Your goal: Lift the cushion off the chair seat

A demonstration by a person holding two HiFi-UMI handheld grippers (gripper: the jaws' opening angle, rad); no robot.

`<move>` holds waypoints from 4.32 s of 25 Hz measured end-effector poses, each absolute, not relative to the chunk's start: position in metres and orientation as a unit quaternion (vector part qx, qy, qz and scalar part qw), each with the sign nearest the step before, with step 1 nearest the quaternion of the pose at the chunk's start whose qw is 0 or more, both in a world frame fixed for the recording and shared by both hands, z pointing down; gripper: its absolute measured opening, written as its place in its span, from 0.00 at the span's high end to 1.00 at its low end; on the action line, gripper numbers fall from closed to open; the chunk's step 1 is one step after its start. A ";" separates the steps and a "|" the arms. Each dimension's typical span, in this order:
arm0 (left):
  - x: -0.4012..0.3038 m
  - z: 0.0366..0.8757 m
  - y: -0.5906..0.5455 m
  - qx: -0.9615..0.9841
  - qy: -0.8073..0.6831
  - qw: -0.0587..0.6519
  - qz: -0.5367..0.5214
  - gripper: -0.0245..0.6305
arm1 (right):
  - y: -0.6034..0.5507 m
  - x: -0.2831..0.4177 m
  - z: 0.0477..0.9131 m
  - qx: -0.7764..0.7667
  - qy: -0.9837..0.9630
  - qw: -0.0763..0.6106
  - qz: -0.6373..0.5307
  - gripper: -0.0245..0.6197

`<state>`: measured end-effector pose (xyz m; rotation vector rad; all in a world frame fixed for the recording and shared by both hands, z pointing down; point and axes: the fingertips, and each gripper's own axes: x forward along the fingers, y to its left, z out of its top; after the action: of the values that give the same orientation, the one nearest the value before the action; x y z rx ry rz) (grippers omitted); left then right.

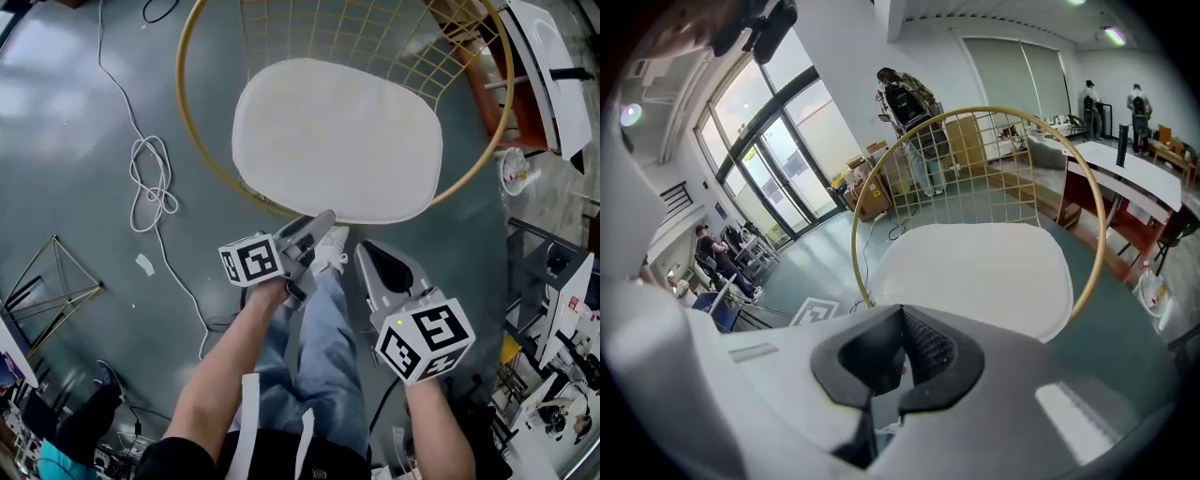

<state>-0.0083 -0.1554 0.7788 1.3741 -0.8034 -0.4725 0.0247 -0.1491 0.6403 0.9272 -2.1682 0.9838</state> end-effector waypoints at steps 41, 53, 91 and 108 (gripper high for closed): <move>-0.037 0.642 -0.201 0.633 -0.350 0.643 -0.252 0.91 | -0.124 0.040 0.540 0.420 -0.797 0.276 0.335 0.97; -0.040 0.573 -0.186 0.659 -0.339 0.626 -0.242 0.91 | -0.134 0.044 0.491 0.451 -0.802 0.222 0.323 0.97; -0.010 0.415 -0.101 0.676 -0.475 0.478 -0.298 0.91 | -0.096 0.082 0.395 0.356 -0.907 0.118 0.193 0.97; -0.004 0.416 -0.094 0.674 -0.474 0.479 -0.303 0.91 | -0.090 0.085 0.394 0.356 -0.907 0.117 0.192 0.97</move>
<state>-0.0043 -0.0936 0.4162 1.6453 -1.1565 -0.7389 0.0846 -0.0896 0.3938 1.0415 -2.6559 0.5619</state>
